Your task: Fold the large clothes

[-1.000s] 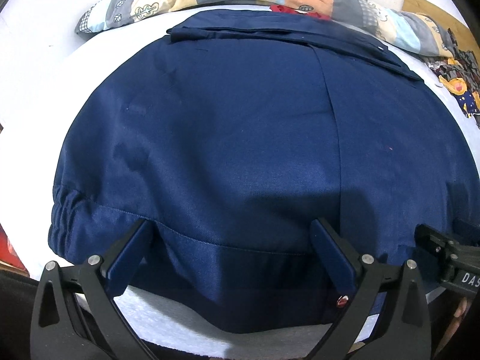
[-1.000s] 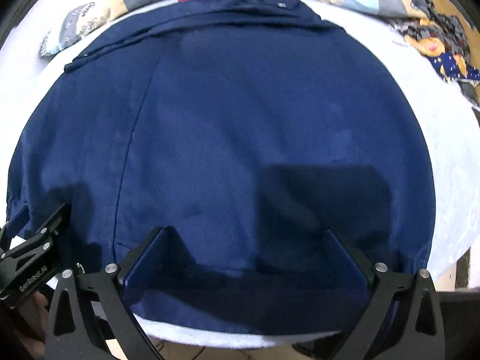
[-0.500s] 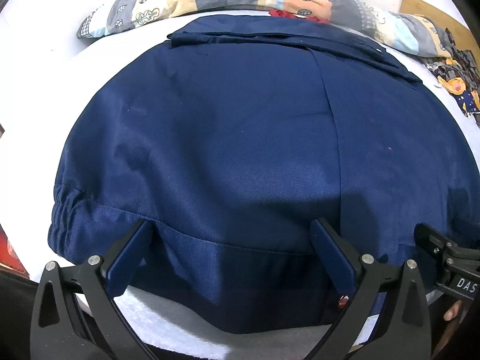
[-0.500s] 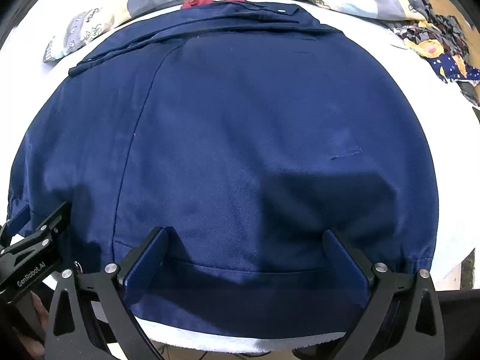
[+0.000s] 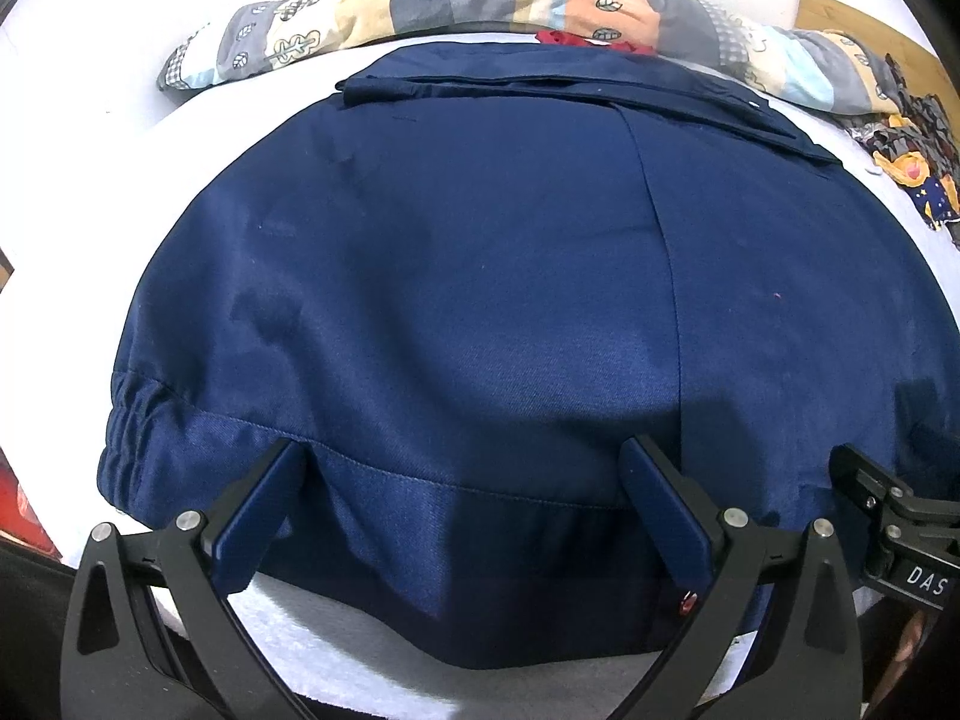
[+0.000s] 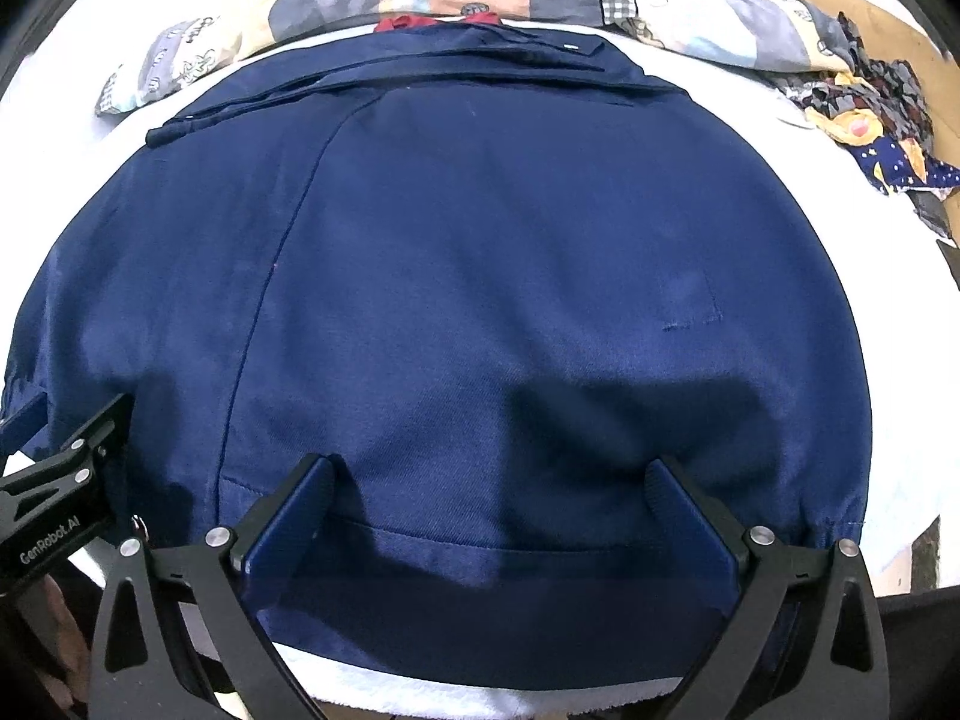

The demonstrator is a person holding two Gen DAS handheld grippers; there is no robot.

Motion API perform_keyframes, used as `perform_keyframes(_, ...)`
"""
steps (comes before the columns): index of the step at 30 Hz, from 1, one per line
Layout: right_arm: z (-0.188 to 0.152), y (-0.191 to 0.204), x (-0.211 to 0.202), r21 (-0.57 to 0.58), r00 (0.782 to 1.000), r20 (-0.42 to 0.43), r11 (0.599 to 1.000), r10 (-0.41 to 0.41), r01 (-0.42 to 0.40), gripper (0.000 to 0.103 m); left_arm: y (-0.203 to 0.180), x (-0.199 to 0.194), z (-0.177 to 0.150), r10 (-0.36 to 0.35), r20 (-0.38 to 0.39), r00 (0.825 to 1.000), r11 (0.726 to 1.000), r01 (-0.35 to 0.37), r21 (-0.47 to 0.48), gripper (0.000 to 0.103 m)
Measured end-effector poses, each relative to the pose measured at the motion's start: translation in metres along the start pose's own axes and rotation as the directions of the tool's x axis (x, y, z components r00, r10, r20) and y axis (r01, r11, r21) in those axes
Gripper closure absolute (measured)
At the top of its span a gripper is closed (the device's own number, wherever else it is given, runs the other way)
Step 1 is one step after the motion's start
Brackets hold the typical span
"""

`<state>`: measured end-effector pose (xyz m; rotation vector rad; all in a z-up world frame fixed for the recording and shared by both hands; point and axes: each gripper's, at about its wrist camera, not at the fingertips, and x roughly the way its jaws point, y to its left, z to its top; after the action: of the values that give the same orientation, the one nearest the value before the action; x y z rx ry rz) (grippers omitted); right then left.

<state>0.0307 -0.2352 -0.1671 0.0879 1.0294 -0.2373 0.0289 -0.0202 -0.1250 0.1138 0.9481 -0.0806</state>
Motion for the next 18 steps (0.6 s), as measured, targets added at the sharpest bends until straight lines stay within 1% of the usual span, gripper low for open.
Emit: perform_keyframes(18, -0.0001, -0.0015, -0.0013, -0.029, 1.000, 0.007, 1.000, 0.005, -0.005, 0.001, -0.0015, -0.0005, -0.0010, 0.008, 0.026, 1.000, 1.000, -0.008, 0.009, 0.000)
